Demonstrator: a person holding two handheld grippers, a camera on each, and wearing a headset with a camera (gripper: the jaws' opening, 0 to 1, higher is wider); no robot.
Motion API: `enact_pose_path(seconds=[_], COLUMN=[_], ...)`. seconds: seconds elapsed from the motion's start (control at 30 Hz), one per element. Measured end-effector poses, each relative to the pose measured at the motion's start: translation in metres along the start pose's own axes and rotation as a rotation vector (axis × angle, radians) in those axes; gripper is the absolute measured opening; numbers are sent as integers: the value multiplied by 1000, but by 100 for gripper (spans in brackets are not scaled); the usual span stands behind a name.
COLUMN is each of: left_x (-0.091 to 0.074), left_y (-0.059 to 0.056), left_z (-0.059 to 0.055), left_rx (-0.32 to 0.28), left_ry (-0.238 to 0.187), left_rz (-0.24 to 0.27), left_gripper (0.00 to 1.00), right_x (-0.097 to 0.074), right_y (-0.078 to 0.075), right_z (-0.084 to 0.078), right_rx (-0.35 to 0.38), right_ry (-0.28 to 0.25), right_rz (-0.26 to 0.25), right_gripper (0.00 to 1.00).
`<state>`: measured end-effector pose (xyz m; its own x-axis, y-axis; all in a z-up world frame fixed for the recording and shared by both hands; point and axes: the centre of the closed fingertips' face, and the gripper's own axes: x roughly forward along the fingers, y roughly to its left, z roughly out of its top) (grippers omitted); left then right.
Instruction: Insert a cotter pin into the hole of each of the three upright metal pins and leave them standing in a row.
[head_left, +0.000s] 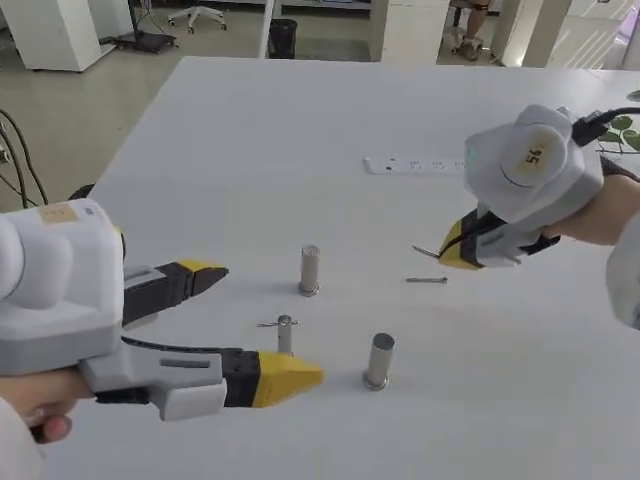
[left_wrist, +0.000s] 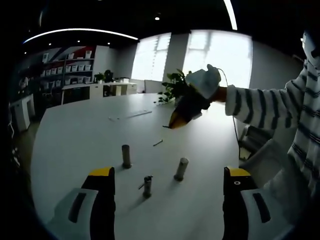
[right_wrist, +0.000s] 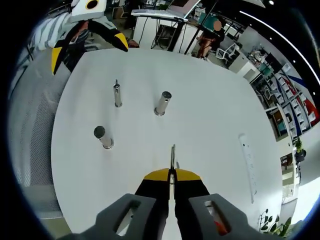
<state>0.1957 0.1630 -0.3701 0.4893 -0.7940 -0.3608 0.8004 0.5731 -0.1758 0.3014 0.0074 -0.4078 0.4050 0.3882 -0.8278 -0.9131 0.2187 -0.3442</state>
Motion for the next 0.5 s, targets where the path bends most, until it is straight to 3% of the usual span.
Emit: enact_pose_path(seconds=[0.2,0.3,0.5], left_x=[0,-1,0], left_y=[12,12,11], left_z=[0,4,9], left_rx=[4,-3,-2], left_ry=[27,18,14], left_rz=[45,36,35], left_gripper=[86,81,81], right_x=[-19,-27,-43], right_y=[13,19,27], right_z=[18,25,34], right_rx=[-46,-59,-61], right_ry=[-31,-47,-81], right_rz=[-65,-93,-144], right_gripper=[0,0,0])
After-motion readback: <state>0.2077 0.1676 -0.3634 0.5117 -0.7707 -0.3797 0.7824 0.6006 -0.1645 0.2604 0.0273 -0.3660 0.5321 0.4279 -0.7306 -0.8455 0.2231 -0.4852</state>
